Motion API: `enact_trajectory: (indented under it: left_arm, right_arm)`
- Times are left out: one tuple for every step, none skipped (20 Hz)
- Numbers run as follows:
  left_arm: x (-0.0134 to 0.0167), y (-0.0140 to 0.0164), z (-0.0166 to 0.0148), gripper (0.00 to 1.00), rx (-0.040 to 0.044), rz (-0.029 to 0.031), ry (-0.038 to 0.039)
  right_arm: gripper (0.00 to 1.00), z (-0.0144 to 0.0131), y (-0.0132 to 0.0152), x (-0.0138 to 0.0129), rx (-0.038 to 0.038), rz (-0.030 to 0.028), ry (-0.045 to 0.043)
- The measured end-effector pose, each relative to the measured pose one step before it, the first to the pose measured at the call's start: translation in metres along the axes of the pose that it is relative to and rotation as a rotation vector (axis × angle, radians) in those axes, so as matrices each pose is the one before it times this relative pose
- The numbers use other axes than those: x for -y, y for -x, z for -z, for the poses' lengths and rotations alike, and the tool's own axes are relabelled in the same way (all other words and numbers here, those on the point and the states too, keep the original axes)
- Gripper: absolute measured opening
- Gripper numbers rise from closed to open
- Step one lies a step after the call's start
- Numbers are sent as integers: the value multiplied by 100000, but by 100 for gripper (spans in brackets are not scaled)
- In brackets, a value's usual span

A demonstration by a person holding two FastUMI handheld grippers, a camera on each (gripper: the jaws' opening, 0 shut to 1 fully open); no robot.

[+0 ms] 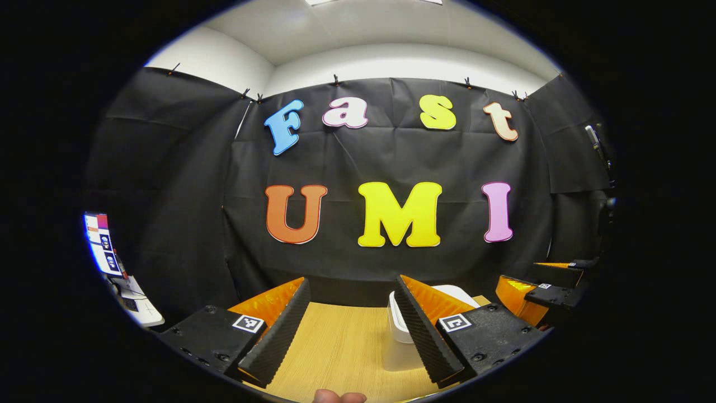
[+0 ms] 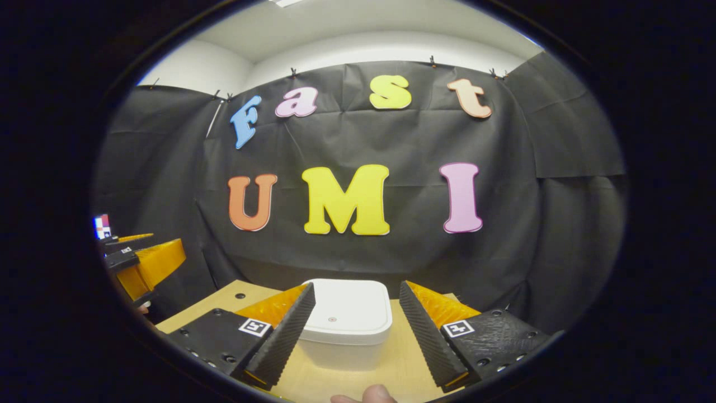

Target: Press the lid of the desktop garbage bin to open it, pick up the crumpled paper on the desktop and throw it into the bin, then pick up the pop can on the desktop and drop it into the bin, and finally close the garbage bin lid.

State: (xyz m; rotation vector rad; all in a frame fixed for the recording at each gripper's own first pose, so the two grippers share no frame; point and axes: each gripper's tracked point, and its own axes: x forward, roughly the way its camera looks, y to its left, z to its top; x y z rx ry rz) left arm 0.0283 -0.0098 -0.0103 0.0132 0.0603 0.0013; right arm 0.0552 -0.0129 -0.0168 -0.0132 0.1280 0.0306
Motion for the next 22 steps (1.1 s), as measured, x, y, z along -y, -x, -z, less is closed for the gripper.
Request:
enact_trajectory:
  left_arm:
    - [-19,-34,3,97,-22,29,76]
    - [7,-1,-39,97,66,-38,-11]
    - [52,-63,-43,97,35,8,33]
    - [31,-62,-28,97,51,51,188]
    - [59,69,43,97,37,60,157]
    - [92,62,25,97,177,220,43]
    - [41,6,55,97,-6,50,-25]
    - [52,6,19,97,-253,79,86]
    - [31,-66,3,97,50,127,72]
    - [3,23,-83,97,77,51,-17]
    - [-70,76,36,98,123,-60,-127]
    - [-12,60,-170,98,299,-167,-216]
    - [-100,-71,-70,98,238,-83,-59]
    - [8,29,-29,97,135,-11,96]
    - [32,17,156,97,-99,98,5]
    - [7,115,-63,97,5,83,-46]
    - [-74,21,-29,97,214,-39,-22]
    - [6,8,-19,98,277,31,57]
    - [-99,-22,-64,98,119,-100,71]
    - [-49,48,44,98,59,-84,96]
    - [-77,38,30,98,-62,6,114]
    - [-84,-9,-20,98,112,-158,121]
  right_arm:
    - [95,44,40,-1,0,-27,182]
    - [95,-41,-7,2,170,-56,158]
    - [95,-7,26,-34,140,-123,130]
    - [95,-72,44,-17,165,3,180]
    - [95,-42,8,-26,111,-141,119]
    - [95,-26,-6,-62,134,-84,180]
    - [95,-7,-38,-16,94,-40,241]
    - [95,-33,42,-5,43,-249,-4]
    - [95,66,81,-125,-25,-221,94]
    - [95,-1,-18,-42,-103,-72,167]
    - [95,63,14,-63,-56,-88,75]
    - [95,-140,-16,14,311,80,-5]
    - [95,-88,68,-1,363,52,-143]
    - [95,42,-18,-52,139,10,30]
    - [95,-15,83,-3,-38,-65,52]
    - [95,5,32,-99,-32,-171,127]
    - [95,-16,22,-29,141,10,194]
    - [95,-56,107,-160,154,-129,84]
    - [95,-63,-38,-66,319,-23,264]
    - [95,-112,75,-69,355,-23,321]
    - [97,-79,91,-6,303,77,225]
    - [95,-30,97,-86,169,-83,-43]
